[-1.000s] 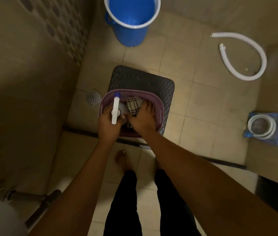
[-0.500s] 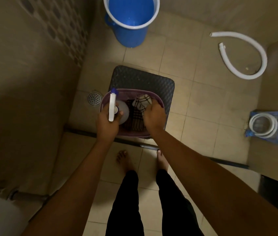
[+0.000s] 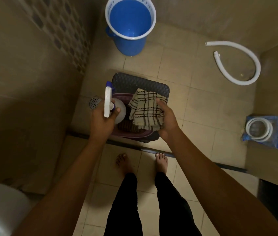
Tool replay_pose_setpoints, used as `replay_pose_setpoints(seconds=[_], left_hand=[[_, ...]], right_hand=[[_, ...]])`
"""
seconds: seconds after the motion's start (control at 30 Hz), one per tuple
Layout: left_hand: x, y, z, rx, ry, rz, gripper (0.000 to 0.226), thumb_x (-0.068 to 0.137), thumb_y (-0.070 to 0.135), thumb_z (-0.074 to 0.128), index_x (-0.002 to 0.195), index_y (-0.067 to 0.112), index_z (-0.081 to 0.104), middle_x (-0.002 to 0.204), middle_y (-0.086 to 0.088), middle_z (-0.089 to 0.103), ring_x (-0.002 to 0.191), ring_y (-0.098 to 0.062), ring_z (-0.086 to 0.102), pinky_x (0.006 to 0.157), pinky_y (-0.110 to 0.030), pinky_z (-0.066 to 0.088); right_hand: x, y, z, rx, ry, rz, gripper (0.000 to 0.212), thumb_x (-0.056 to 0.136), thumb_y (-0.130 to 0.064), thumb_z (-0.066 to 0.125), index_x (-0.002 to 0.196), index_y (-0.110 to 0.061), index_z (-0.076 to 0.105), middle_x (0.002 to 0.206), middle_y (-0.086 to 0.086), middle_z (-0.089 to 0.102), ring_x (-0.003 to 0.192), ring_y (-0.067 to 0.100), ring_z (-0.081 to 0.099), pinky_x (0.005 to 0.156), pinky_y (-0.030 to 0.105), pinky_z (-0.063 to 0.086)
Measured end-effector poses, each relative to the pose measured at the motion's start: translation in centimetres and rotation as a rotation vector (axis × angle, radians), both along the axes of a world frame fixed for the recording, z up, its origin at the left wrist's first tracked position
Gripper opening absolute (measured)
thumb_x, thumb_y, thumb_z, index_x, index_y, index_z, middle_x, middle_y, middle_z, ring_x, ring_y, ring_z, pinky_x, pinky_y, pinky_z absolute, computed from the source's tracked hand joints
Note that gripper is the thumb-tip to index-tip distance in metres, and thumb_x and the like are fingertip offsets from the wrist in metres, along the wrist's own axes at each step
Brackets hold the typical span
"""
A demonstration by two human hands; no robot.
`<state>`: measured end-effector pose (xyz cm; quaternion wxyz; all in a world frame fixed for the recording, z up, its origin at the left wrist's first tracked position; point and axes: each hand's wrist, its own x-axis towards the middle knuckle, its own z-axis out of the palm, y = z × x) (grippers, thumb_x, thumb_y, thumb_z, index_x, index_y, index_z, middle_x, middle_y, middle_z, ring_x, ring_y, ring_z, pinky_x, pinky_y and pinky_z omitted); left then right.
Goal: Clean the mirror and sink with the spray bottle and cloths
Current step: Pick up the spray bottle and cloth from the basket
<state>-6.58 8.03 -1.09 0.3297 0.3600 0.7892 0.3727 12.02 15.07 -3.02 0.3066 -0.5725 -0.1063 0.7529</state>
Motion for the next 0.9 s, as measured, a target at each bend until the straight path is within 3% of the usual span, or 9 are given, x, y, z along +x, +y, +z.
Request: replay_pose_setpoints(seconds=[0.17,0.27,0.37,0.47,0.53,0.67,0.8,0.9], left_hand=[[0.0,0.2,2.6,0.077,0.03,-0.026,0.022,0.082,0.021,0.076,0.092,0.012,0.059,0.083,-0.003,0.06,0.073,-0.011,0.055,0.06,-0.004,0.041],[0.2,0.3,4.2,0.131,0.053,-0.008,0.024,0.081,0.027,0.077,0.085,0.014,0.057,0.079,-0.004,0.061,0.075,-0.019,0.06,0.067,-0.026,0.05],[0.7,0.1,6.3,0.206,0.077,0.032,0.026,0.08,0.032,0.077,0.081,0.016,0.056,0.074,-0.005,0.06,0.071,-0.021,0.058,0.066,-0.035,0.05],[1.0,-0.3,8.8,0.259,0.075,0.104,0.029,0.08,0.033,0.077,0.08,0.012,0.057,0.07,-0.014,0.06,0.067,-0.03,0.058,0.065,-0.042,0.052],[1.3,-0.5,10.8,0.295,0.063,0.175,0.028,0.08,0.023,0.078,0.075,0.008,0.056,0.067,-0.015,0.058,0.064,-0.029,0.059,0.061,-0.042,0.053],[2.3,-1.4,16.1,0.354,-0.03,0.339,0.027,0.08,0.019,0.077,0.071,0.028,0.053,0.065,0.007,0.055,0.061,0.001,0.058,0.061,-0.012,0.048],[3.3,-2.6,20.8,0.475,-0.061,0.445,0.029,0.078,0.035,0.068,0.071,0.009,0.058,0.063,-0.004,0.053,0.057,-0.006,0.053,0.058,-0.023,0.044],[4.3,-3.7,24.3,0.507,-0.003,0.591,0.023,0.075,0.029,0.064,0.066,0.01,0.055,0.058,-0.003,0.051,0.05,-0.007,0.051,0.053,-0.028,0.041]], right_hand=[[0.8,-0.2,2.1,0.014,0.054,0.112,0.045,0.082,-0.013,0.067,0.126,0.0,0.063,0.124,0.022,0.065,0.113,0.038,0.064,0.094,0.055,0.053],[1.2,-0.3,4.0,0.003,0.112,0.068,0.036,0.086,-0.011,0.053,0.119,-0.002,0.065,0.113,0.019,0.07,0.103,0.036,0.068,0.087,0.053,0.057],[1.7,-0.5,6.5,0.015,0.187,0.064,0.033,0.089,-0.011,0.042,0.108,-0.006,0.069,0.1,0.016,0.073,0.09,0.032,0.071,0.076,0.047,0.06],[2.2,-0.6,9.0,0.027,0.216,0.092,0.037,0.088,-0.013,0.04,0.112,-0.007,0.068,0.105,0.016,0.073,0.093,0.034,0.07,0.078,0.048,0.059],[2.5,-0.6,10.4,0.036,0.266,0.084,0.04,0.088,-0.012,0.038,0.118,-0.007,0.064,0.112,0.018,0.071,0.097,0.035,0.069,0.083,0.049,0.057],[2.7,-0.1,14.3,0.08,0.37,0.088,0.048,0.081,-0.009,0.041,0.125,-0.006,0.059,0.119,0.019,0.069,0.101,0.035,0.069,0.085,0.05,0.057],[2.5,0.6,18.6,0.145,0.422,0.192,0.044,0.077,-0.012,0.049,0.119,-0.006,0.063,0.119,0.021,0.068,0.108,0.038,0.065,0.095,0.056,0.05],[2.0,1.3,22.0,0.202,0.47,0.27,0.043,0.088,-0.015,0.055,0.129,-0.003,0.057,0.124,0.022,0.065,0.11,0.037,0.066,0.087,0.052,0.057]])
